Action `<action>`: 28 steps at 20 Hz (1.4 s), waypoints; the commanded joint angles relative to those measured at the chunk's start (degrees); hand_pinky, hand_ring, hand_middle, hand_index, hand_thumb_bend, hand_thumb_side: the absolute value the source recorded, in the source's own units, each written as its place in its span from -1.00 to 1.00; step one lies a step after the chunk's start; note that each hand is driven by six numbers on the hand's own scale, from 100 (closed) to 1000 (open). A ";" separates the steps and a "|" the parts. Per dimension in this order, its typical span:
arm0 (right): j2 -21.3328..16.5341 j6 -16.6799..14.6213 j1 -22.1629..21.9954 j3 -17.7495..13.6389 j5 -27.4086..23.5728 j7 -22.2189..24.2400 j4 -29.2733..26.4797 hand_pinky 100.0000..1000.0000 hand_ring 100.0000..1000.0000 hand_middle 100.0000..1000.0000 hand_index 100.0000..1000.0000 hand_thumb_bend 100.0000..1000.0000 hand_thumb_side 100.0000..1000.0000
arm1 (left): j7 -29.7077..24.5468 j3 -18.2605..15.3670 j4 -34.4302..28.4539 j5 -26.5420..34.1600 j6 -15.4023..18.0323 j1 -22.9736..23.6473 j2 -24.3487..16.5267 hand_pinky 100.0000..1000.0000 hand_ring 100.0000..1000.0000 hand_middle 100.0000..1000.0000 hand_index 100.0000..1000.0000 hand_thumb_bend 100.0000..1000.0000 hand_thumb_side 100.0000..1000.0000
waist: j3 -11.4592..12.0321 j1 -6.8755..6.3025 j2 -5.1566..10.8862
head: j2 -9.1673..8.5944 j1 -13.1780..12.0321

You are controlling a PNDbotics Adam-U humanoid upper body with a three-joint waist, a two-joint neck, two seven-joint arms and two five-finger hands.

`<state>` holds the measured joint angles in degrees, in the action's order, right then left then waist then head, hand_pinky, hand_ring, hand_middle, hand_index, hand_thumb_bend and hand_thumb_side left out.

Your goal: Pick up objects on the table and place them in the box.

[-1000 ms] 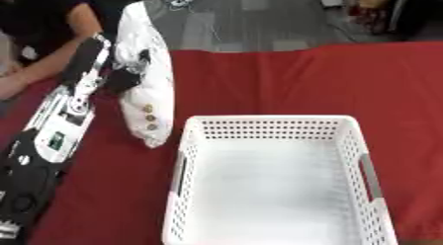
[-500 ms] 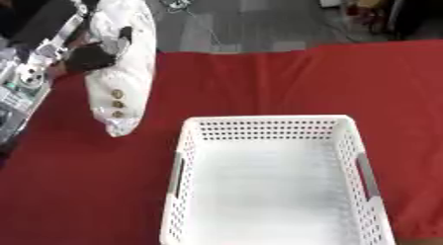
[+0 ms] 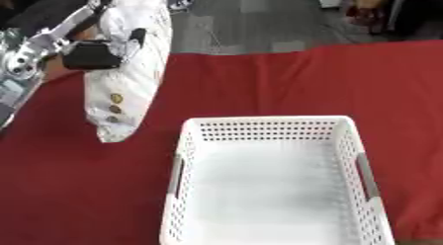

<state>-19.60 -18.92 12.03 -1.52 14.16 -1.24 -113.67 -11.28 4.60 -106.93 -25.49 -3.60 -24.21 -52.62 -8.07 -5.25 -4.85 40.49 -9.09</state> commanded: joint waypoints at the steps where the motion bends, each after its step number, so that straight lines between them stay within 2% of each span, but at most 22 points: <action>1: -1.06 -0.04 0.23 0.02 0.04 0.17 -0.92 0.02 0.51 0.68 1.00 -0.54 0.97 | -2.08 0.66 -2.95 0.61 0.15 -2.64 -1.91 0.04 -0.42 -0.57 -0.68 -1.00 -0.09 | -0.04 0.06 0.83 | -0.54 0.30; 7: -1.01 0.01 0.08 0.29 -0.06 0.52 -0.91 0.02 0.51 0.68 1.00 -0.54 0.96 | -5.90 4.70 -2.56 0.98 0.87 -10.22 2.50 0.04 -0.42 -0.58 -0.67 -1.00 -0.09 | -0.12 0.18 1.05 | -0.50 -0.23; 15: -0.79 0.04 0.03 0.60 -0.22 0.97 -0.85 0.02 0.51 0.68 1.00 -0.54 0.96 | -11.24 11.00 3.11 -1.20 3.56 -20.37 11.38 0.06 -0.43 -0.58 -0.67 -1.00 -0.08 | -0.21 0.31 1.32 | -0.53 -1.01; 22: -0.59 -0.09 -0.01 0.90 -0.30 1.33 -0.78 0.02 0.51 0.68 1.00 -0.54 0.96 | -13.69 14.75 9.16 -4.85 6.17 -24.59 17.54 0.07 -0.44 -0.58 -0.67 -1.00 -0.07 | -0.41 0.39 1.37 | -1.10 -1.45; 23: -0.56 -0.09 0.02 0.91 -0.34 1.34 -0.77 0.02 0.51 0.68 1.00 -0.54 0.96 | -14.00 15.28 10.11 -5.47 6.65 -24.91 18.23 0.09 -0.44 -0.58 -0.67 -1.00 -0.24 | -0.47 0.40 1.37 | -1.16 -1.53; 24: -0.53 -0.09 0.05 0.92 -0.38 1.35 -0.77 0.02 0.51 0.68 1.00 -0.54 0.96 | -14.29 15.82 11.05 -6.08 7.18 -25.13 18.91 0.11 -0.44 -0.58 -0.67 -1.00 -0.07 | -0.51 0.41 1.37 | -1.18 -1.62; 28: -0.44 -0.13 0.05 1.01 -0.43 1.51 -0.74 0.02 0.51 0.68 1.00 -0.54 0.96 | -14.68 17.54 13.33 -8.84 9.69 -25.27 20.75 0.15 -0.43 -0.57 -0.66 -1.00 -0.08 | -0.64 0.39 1.31 | -1.14 -1.75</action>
<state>-19.58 -19.07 11.69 -0.59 13.93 0.02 -113.67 -25.87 22.15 -93.82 -33.45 5.28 -48.22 -31.67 -8.71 -5.23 -4.33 40.18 -10.31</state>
